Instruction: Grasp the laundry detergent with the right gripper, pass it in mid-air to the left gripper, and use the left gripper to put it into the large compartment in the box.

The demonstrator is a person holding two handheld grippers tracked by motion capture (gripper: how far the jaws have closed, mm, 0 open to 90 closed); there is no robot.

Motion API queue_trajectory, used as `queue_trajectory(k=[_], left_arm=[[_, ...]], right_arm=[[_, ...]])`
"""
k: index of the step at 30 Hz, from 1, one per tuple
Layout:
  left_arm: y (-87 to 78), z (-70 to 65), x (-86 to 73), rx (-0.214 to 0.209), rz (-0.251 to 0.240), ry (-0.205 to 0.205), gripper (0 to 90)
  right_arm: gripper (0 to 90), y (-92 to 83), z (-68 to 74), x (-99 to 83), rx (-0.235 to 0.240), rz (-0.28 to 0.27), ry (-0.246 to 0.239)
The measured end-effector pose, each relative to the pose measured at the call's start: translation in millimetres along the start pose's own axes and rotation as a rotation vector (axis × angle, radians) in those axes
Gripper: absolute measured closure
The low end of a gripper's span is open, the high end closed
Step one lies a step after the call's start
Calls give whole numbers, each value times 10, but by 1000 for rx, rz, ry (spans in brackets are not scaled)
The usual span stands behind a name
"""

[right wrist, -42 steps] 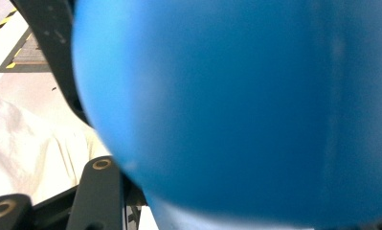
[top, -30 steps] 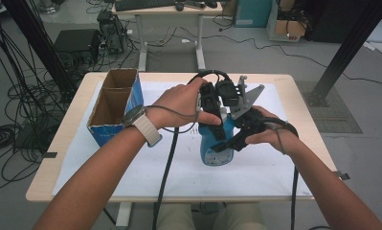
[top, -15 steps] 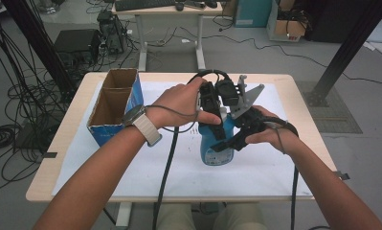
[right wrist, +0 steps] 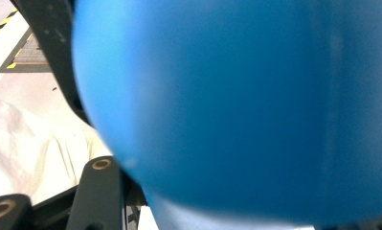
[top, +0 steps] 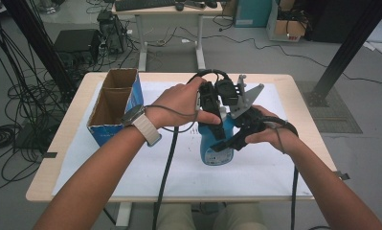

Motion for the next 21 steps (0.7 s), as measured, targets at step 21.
queue_trajectory(k=[21], left_arm=[[-8, 0, 1, -3, 3, -2, 375]], right_arm=[[433, 5, -4, 15, -16, -17, 10]])
Point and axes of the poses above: each handheld gripper's, and its own axes: y roughly forward along the jaws, x roughly out of its top, z roughly to its left, the point moved 9 cm from there along y, roughly forward along the jaws, and after that the axes turned 8 degrees about -y, right-handed, at the moved point
